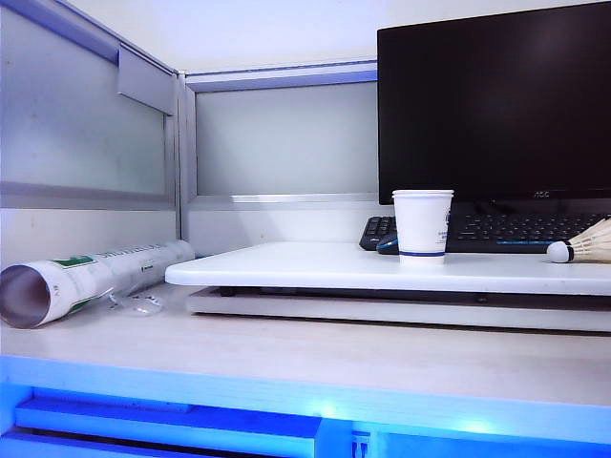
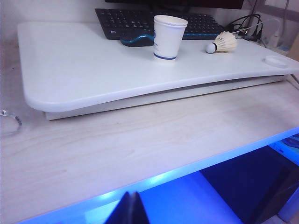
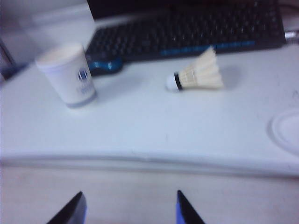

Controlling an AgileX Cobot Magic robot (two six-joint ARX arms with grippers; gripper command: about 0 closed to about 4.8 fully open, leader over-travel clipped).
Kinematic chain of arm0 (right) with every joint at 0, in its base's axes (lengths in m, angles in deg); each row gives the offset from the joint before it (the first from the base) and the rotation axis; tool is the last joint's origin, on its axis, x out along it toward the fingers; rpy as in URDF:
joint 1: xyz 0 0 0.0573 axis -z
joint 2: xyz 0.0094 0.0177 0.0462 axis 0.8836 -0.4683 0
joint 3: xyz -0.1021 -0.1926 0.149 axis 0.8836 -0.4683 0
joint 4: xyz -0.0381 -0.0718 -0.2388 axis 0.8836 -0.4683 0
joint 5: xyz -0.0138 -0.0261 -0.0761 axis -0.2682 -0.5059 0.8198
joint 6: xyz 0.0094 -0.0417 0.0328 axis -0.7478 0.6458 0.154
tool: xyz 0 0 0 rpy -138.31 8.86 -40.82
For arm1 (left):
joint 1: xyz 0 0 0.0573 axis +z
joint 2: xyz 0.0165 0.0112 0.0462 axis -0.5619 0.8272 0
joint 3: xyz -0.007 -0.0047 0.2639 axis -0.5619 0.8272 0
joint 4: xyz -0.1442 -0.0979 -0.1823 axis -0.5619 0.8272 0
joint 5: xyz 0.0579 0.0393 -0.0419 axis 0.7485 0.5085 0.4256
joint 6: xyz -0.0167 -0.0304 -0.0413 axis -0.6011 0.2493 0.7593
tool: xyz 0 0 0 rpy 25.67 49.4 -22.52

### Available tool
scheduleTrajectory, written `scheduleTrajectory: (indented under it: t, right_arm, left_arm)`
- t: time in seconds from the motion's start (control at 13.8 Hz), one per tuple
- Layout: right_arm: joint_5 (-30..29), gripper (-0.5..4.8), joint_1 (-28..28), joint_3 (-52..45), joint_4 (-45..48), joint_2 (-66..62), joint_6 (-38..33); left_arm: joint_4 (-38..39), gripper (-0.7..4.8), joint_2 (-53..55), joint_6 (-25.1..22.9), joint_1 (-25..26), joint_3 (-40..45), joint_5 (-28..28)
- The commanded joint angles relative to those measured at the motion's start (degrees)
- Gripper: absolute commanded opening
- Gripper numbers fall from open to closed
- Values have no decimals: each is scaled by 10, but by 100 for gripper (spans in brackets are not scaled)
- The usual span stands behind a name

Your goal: Pick up the badminton from the table and put it into the white paper cup.

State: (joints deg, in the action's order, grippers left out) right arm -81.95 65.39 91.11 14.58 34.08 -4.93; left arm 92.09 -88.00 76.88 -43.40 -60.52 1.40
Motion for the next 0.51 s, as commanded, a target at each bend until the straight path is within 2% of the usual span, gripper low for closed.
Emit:
scheduleTrajectory:
  t: [0.07, 0.15, 0.22, 0.44, 0.51]
  right_arm:
    - [18, 359, 0, 20, 39, 2, -19]
    - [36, 398, 0, 32, 40, 2, -18]
    - [79, 432, 0, 66, 56, -25, -3]
    - [74, 442, 0, 70, 107, -106, -2]
    - [75, 447, 0, 83, 143, -184, -1]
  left_arm:
    - [15, -5, 0, 1, 0, -1, -13]
    - [15, -5, 0, 1, 0, -1, -13]
    - [14, -5, 0, 2, 0, -1, -13]
    - [14, -5, 0, 3, 0, -1, -29]
    - [14, -5, 0, 3, 0, -1, -32]
